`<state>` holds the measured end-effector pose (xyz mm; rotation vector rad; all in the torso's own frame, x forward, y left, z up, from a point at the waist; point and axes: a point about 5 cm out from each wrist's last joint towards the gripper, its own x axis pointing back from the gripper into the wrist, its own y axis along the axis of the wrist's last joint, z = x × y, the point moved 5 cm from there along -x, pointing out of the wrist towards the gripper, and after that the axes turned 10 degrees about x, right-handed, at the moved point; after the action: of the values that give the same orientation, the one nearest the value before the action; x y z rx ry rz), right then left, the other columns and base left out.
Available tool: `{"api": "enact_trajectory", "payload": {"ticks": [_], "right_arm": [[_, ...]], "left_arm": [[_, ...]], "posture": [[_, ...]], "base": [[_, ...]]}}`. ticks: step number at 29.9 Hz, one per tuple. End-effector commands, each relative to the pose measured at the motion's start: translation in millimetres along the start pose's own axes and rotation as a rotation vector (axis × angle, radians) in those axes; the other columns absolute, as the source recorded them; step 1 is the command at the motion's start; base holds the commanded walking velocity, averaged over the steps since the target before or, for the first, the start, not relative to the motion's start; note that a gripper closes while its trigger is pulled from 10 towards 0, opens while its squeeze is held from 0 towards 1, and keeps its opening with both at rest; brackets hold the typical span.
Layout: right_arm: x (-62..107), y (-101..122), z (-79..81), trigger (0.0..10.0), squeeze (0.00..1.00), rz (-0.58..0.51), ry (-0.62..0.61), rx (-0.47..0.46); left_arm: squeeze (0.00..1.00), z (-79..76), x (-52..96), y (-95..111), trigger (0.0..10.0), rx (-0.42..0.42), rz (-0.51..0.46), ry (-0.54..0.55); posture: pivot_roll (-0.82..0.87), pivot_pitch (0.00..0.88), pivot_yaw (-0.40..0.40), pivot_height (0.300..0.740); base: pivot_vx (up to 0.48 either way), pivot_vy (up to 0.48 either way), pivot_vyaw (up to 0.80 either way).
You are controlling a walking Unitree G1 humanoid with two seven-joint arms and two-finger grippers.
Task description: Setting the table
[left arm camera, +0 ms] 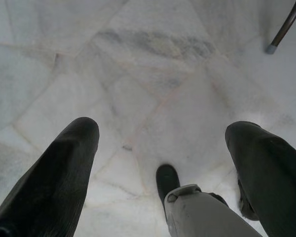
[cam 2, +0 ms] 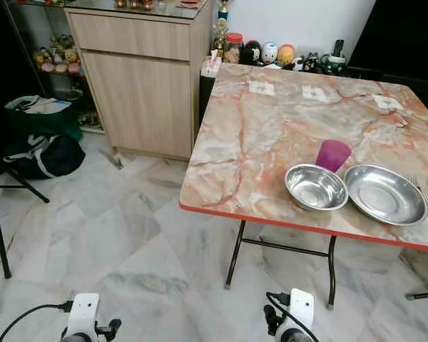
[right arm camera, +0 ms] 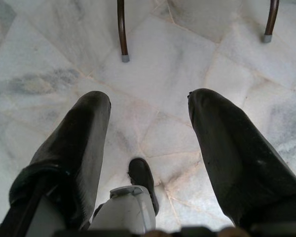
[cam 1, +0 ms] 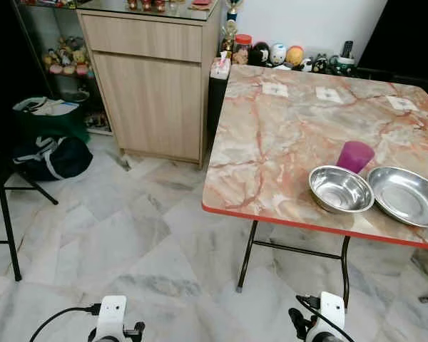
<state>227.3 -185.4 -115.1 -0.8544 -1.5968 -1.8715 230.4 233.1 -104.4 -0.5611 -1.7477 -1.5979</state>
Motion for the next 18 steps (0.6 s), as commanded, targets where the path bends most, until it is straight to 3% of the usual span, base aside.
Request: {"api": "enact_trajectory", "payload": {"ticks": [1,5,8,18], "right_arm": [[0.5,-0.5,-4.0,10.0,0.00,0.006,-0.005,0.008],[0.4,-0.9,-3.1,10.0,0.00,0.007,-0.004,0.005],[0.4,-1.4,-2.3,10.0,0.00,0.009,-0.004,0.001],[0.0,-2.6,1.6,10.0,0.00,0.012,0.002,-0.006]], "left_arm": [[0.00,-1.7,0.6,-3.7,10.0,-0.003,0.011,-0.010],[0.00,-0.7,0.8,-3.4,10.0,-0.030,0.008,-0.010],[0.00,1.2,0.9,-2.8,10.0,-0.035,0.004,-0.004],[0.00,4.9,1.1,-2.4,10.0,-0.027,0.009,-0.005]], "posture": [[0.06,0.008,-0.090,0.740],[0.06,0.007,-0.087,0.740],[0.07,0.007,-0.085,0.740],[0.08,0.006,-0.070,0.740]], "base": [[0.000,0.000,-0.71],[0.000,0.000,-0.71],[0.000,-0.480,-0.71],[0.000,0.000,-0.71]]}}
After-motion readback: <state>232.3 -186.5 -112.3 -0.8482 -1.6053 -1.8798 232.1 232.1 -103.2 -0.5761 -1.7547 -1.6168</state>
